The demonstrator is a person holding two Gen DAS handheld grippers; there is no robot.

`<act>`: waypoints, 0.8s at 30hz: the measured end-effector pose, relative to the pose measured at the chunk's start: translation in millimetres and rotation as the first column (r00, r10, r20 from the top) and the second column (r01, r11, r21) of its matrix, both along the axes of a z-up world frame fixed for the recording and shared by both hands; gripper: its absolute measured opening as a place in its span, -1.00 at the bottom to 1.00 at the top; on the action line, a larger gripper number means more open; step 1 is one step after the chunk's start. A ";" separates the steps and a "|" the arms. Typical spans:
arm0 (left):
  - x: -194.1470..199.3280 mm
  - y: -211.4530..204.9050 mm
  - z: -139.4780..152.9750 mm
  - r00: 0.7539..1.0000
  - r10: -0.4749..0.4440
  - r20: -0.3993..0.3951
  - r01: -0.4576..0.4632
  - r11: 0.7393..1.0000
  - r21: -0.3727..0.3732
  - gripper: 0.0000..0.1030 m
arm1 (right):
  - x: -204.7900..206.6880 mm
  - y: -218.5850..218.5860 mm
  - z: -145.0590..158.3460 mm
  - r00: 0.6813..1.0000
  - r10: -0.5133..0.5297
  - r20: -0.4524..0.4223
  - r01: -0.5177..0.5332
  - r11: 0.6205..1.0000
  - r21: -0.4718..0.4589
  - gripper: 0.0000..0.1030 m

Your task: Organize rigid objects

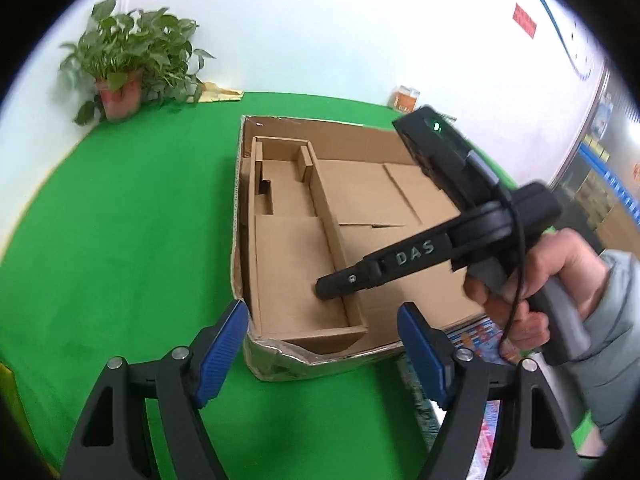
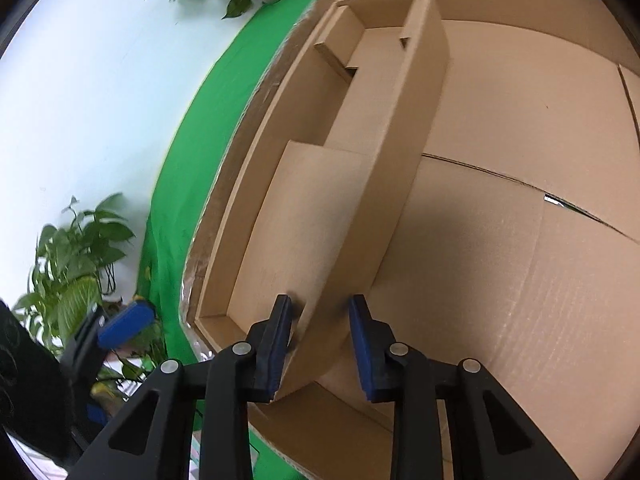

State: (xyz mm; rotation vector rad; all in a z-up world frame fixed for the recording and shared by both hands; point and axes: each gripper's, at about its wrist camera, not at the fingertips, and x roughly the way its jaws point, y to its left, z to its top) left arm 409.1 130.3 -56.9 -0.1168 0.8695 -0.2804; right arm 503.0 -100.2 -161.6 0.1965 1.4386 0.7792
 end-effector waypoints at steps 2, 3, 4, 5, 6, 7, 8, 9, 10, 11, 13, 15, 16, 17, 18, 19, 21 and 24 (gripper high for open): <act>-1.7 3.2 1.5 1.000 0.001 -0.009 -0.002 0.997 -0.079 0.49 | 3.4 -0.4 -1.7 1.000 -0.022 -0.002 0.022 0.999 0.033 -0.43; -0.8 4.7 2.4 1.000 0.016 -0.011 -0.016 0.996 -0.085 0.49 | 4.7 -2.4 -3.0 0.999 -0.033 -0.007 0.034 0.998 0.055 -0.38; -2.7 3.9 4.1 1.000 0.027 -0.007 -0.027 0.997 -0.070 0.50 | 8.9 -10.6 -4.7 0.999 -0.042 -0.015 0.043 0.997 0.065 -0.37; -2.7 3.3 5.1 0.999 0.040 0.003 -0.040 0.998 -0.040 0.50 | 8.3 -13.8 -4.0 0.998 -0.055 -0.025 0.057 0.996 0.073 -0.16; -3.3 1.7 5.1 0.999 0.050 0.013 -0.050 0.999 -0.017 0.50 | 5.4 -22.8 2.4 0.996 -0.082 -0.025 0.084 0.993 0.079 0.25; -1.7 1.4 3.7 0.998 0.061 0.019 -0.061 0.998 0.002 0.50 | 2.8 -34.3 11.4 0.995 -0.105 -0.002 0.104 0.991 0.083 0.43; 1.4 3.7 1.0 0.997 0.081 0.015 -0.081 0.996 0.024 0.50 | -3.8 -47.4 25.1 0.991 -0.123 0.044 0.119 0.989 0.087 0.60; 4.4 5.6 -1.4 0.995 0.095 0.007 -0.095 0.995 0.037 0.50 | -15.1 -67.2 44.5 0.983 -0.144 0.114 0.135 0.988 0.079 0.62; 7.3 8.3 -4.5 0.994 0.109 -0.003 -0.108 0.993 0.045 0.50 | -24.1 -84.6 56.3 0.973 -0.168 0.161 0.161 0.985 0.055 0.62; 12.1 12.3 -9.5 0.992 0.127 -0.019 -0.126 0.991 0.045 0.50 | -31.8 -105.3 65.5 0.959 -0.199 0.203 0.201 0.980 0.011 0.65; 17.6 15.4 -16.4 0.987 0.157 -0.039 -0.155 0.987 0.048 0.50 | -59.5 -146.4 85.7 0.902 -0.281 0.327 0.338 0.932 -0.132 0.65; 26.2 20.4 -25.5 0.981 0.186 -0.063 -0.182 0.981 0.065 0.49 | -82.6 -181.9 99.9 0.847 -0.321 0.424 0.430 0.883 -0.190 0.65; 29.3 22.3 -29.0 0.977 0.196 -0.079 -0.192 0.979 0.063 0.49 | -101.5 -196.5 106.6 0.822 -0.335 0.461 0.464 0.863 -0.201 0.65; 31.6 23.4 -31.4 0.974 0.203 -0.097 -0.198 0.978 0.058 0.45 | -115.5 -202.8 109.8 0.811 -0.335 0.479 0.474 0.856 -0.205 0.65; 35.3 24.3 -36.5 0.972 0.204 -0.115 -0.200 0.979 0.049 0.17 | -129.8 -203.9 112.1 0.806 -0.332 0.491 0.479 0.853 -0.209 0.65; 39.4 23.9 -43.5 0.969 0.197 -0.148 -0.192 0.980 0.047 -0.29 | -144.7 -204.6 112.9 0.801 -0.327 0.502 0.481 0.851 -0.212 0.65; 41.9 26.9 -49.4 0.965 0.193 -0.176 -0.198 0.980 -0.011 -0.55 | -161.0 -208.8 111.1 0.797 -0.319 0.513 0.480 0.850 -0.216 0.65; 40.1 25.3 -48.2 0.958 0.219 -0.187 -0.222 0.975 0.004 -0.68 | -179.2 -206.9 104.2 0.796 -0.318 0.515 0.477 0.853 -0.211 0.65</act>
